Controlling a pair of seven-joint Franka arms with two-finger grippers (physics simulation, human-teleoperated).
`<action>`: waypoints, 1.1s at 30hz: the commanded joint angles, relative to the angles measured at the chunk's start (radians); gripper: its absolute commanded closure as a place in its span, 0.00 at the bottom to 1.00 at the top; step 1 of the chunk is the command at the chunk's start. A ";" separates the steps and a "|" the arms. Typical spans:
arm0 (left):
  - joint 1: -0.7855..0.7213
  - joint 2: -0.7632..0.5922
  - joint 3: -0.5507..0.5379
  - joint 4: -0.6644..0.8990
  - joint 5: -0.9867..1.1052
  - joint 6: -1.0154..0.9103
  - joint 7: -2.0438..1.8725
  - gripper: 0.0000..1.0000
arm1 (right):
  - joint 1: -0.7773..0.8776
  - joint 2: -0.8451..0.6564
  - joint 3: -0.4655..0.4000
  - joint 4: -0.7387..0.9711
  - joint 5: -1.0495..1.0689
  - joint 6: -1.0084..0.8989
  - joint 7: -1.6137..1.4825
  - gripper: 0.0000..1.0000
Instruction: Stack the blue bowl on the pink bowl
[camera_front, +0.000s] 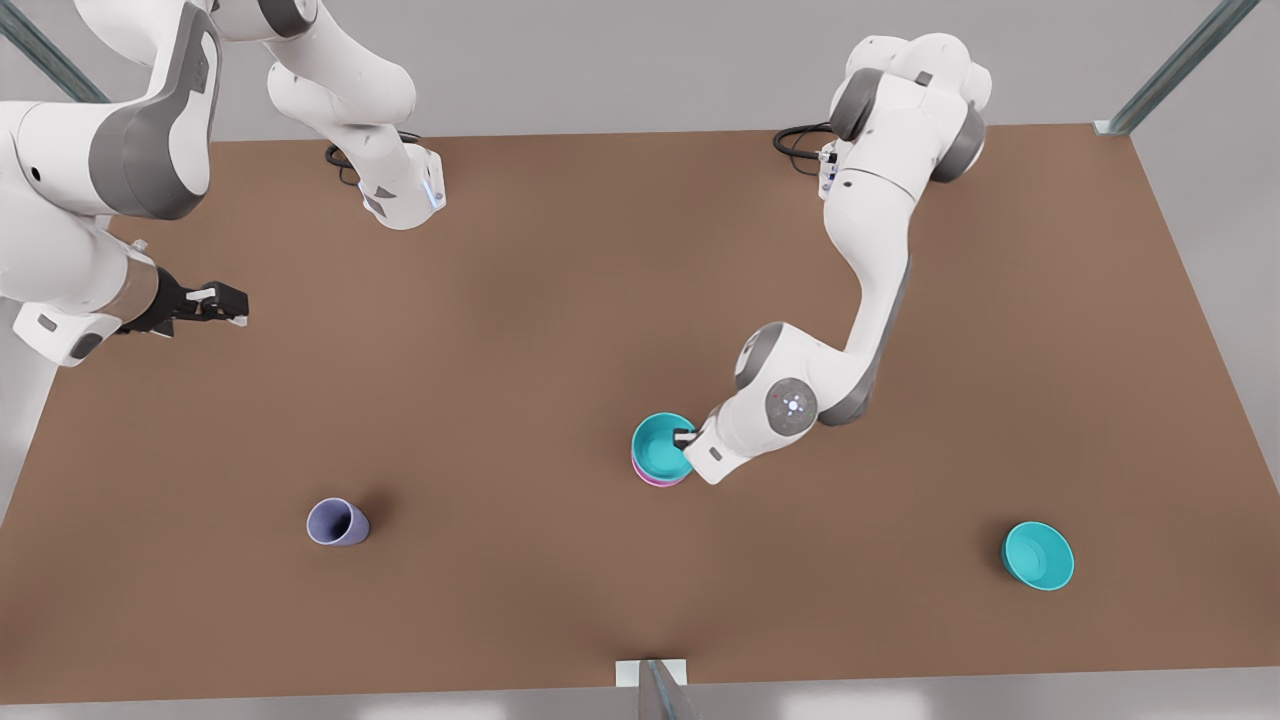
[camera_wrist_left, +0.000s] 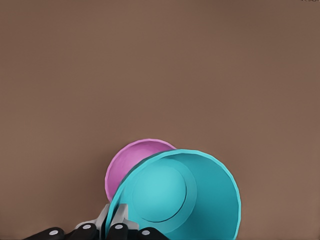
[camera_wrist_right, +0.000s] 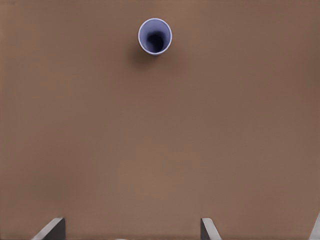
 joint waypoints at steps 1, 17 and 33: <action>-0.002 0.005 0.000 0.001 -0.007 0.017 -0.270 0.79 | -0.001 -0.001 0.000 -0.002 0.000 -0.001 -0.052 0.00; -0.011 0.066 -0.009 -0.015 -0.001 0.073 -0.260 0.79 | -0.001 0.001 0.000 -0.003 0.000 -0.001 -0.052 0.00; 0.332 -0.621 0.092 -0.125 0.303 -0.671 0.322 0.00 | -0.001 0.005 0.000 -0.003 0.000 -0.001 -0.052 0.00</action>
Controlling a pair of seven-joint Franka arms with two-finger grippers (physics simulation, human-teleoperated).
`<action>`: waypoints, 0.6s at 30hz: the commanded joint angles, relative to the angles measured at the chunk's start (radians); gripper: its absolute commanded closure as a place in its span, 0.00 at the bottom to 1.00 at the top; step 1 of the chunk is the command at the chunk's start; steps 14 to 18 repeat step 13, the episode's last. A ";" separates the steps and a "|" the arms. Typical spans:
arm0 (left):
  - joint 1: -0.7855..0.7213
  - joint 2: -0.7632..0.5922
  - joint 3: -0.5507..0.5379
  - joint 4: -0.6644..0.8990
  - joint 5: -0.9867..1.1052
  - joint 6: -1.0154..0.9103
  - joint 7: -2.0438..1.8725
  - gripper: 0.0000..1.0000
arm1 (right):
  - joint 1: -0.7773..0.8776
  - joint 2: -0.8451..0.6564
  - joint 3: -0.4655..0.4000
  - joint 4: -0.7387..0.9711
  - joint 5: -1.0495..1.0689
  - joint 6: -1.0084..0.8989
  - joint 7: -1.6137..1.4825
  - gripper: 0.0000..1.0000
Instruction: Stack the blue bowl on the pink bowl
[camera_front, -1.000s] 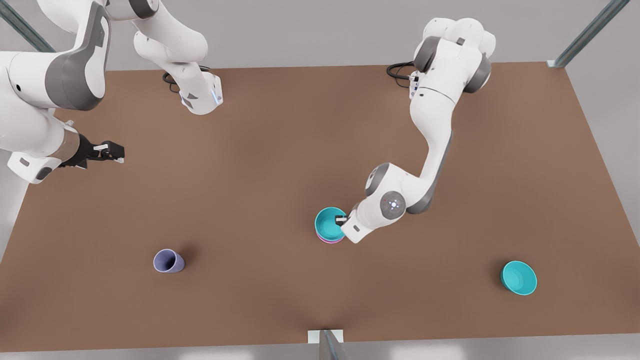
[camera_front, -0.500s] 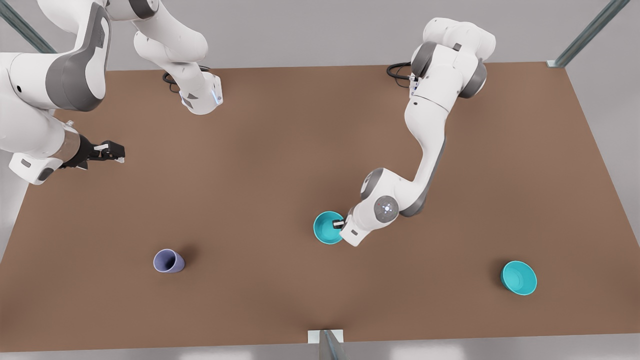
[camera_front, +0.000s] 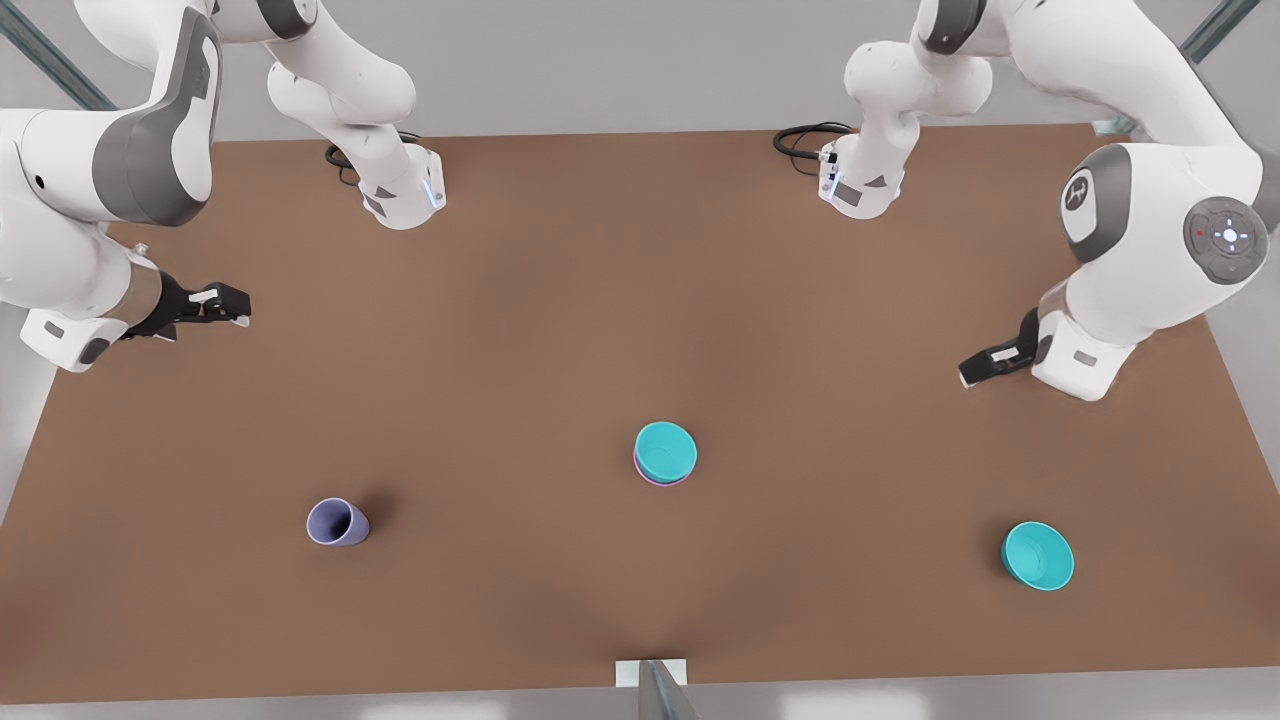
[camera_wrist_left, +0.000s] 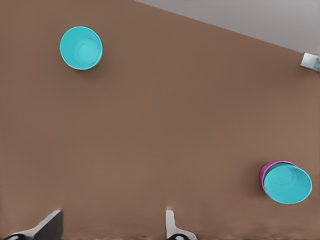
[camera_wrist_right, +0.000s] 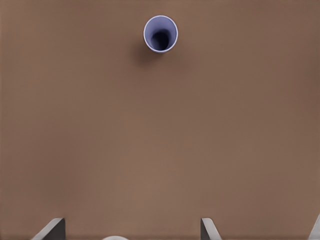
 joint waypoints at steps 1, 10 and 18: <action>0.062 -0.061 -0.101 -0.058 0.072 -0.081 0.262 0.00 | 0.000 -0.001 0.000 0.000 0.000 -0.001 -0.008 0.00; 0.062 -0.066 -0.092 -0.049 0.041 -0.110 0.266 0.00 | 0.000 0.000 0.000 0.000 0.000 -0.001 -0.008 0.00; 0.062 -0.066 -0.092 -0.049 0.036 -0.116 0.266 0.00 | 0.000 0.000 0.000 0.000 0.000 0.001 -0.008 0.00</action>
